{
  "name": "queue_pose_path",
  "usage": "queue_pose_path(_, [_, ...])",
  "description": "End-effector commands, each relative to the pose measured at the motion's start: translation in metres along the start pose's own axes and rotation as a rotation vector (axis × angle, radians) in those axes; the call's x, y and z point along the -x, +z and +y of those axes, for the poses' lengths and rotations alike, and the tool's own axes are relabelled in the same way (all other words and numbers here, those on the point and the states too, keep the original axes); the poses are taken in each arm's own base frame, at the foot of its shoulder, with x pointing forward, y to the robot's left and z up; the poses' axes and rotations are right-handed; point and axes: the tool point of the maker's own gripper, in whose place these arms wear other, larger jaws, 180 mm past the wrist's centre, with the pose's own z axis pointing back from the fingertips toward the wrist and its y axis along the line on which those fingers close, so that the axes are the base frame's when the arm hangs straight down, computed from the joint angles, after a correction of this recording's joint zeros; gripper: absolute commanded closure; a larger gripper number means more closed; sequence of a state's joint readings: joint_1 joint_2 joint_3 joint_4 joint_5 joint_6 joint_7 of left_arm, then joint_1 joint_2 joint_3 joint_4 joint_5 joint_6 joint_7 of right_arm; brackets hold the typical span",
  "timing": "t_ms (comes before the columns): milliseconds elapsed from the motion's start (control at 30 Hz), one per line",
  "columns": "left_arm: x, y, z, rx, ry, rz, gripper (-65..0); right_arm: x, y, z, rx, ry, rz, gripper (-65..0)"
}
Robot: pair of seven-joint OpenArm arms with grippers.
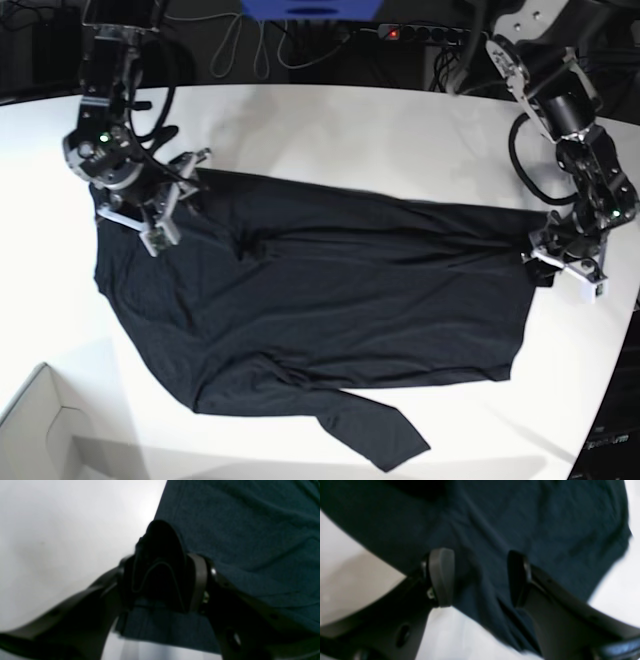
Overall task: Layout the t-shirt on the table in an organized manner, then fold the t-shirt properly
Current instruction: 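Pull the held collar edge with the right gripper back toward its corner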
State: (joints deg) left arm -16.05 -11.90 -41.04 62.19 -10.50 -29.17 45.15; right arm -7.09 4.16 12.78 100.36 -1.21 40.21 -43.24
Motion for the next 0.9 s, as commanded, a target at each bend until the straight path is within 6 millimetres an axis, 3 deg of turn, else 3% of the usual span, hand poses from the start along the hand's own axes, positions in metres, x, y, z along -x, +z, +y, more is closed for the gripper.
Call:
queue_pose_path(0, [-0.024, 0.003, -0.001, 0.008, -0.005, -0.062, -28.8, -0.009, 0.005, -0.008, 0.02, -0.006, -0.043, -34.4])
queue_pose_path(267, [-0.022, 0.002, -0.001, 0.007, -0.006, -0.057, -28.8, 0.019, 0.009, -0.032, 0.063, -0.035, 0.021, -34.3])
queue_pose_path(867, [-0.02, 0.002, -0.001, 0.005, -0.006, -0.051, -29.0, 0.05, 0.018, -0.01, 0.028, -0.039, 0.083, -34.1])
